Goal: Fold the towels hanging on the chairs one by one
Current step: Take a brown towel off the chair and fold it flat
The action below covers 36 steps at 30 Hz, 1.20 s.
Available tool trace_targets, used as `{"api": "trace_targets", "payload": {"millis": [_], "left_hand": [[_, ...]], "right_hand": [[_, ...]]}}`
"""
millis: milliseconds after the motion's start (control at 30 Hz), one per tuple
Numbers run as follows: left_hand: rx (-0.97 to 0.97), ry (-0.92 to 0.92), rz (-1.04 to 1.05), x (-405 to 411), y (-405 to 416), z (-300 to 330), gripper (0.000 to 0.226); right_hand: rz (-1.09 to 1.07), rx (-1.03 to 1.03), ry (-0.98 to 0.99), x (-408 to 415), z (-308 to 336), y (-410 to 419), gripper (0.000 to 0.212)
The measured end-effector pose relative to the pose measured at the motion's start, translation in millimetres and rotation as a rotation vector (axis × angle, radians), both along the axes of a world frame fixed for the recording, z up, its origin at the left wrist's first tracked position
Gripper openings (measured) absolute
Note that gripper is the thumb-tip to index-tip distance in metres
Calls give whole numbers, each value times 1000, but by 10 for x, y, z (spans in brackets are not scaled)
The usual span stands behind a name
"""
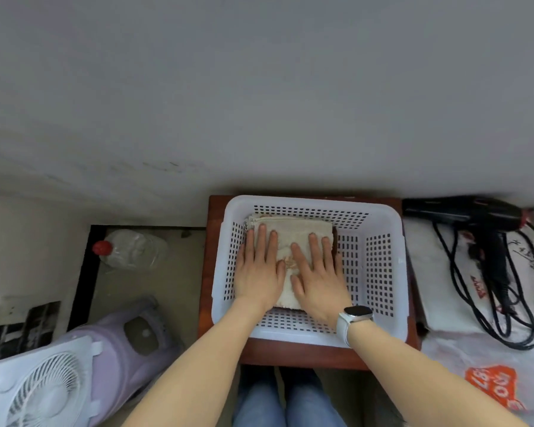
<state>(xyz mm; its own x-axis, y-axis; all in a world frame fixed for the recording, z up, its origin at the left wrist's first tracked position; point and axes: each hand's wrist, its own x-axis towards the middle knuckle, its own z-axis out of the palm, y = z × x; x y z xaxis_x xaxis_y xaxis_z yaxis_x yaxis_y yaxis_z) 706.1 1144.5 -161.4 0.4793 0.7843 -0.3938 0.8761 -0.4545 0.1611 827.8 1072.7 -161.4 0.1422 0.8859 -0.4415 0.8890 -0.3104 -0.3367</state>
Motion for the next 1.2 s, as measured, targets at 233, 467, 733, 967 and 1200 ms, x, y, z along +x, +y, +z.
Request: {"api": "trace_targets", "payload": {"millis": [233, 467, 733, 967, 1200], "left_hand": [[38, -190, 197, -91, 15, 921, 44], [95, -360, 610, -1120, -337, 1763, 38], [348, -402, 1093, -2804, -2211, 2205, 34], [442, -308, 1594, -3735, -4972, 2237, 34], [553, -193, 1937, -4329, -6868, 2377, 29]], "right_hand": [[34, 41, 3, 55, 961, 301, 39], [302, 173, 201, -710, 1760, 569, 32], [721, 235, 362, -2535, 2214, -542, 30], [1260, 3, 408, -3973, 2270, -2607, 25], [1613, -13, 404, -5145, 2357, -4242, 20]]}}
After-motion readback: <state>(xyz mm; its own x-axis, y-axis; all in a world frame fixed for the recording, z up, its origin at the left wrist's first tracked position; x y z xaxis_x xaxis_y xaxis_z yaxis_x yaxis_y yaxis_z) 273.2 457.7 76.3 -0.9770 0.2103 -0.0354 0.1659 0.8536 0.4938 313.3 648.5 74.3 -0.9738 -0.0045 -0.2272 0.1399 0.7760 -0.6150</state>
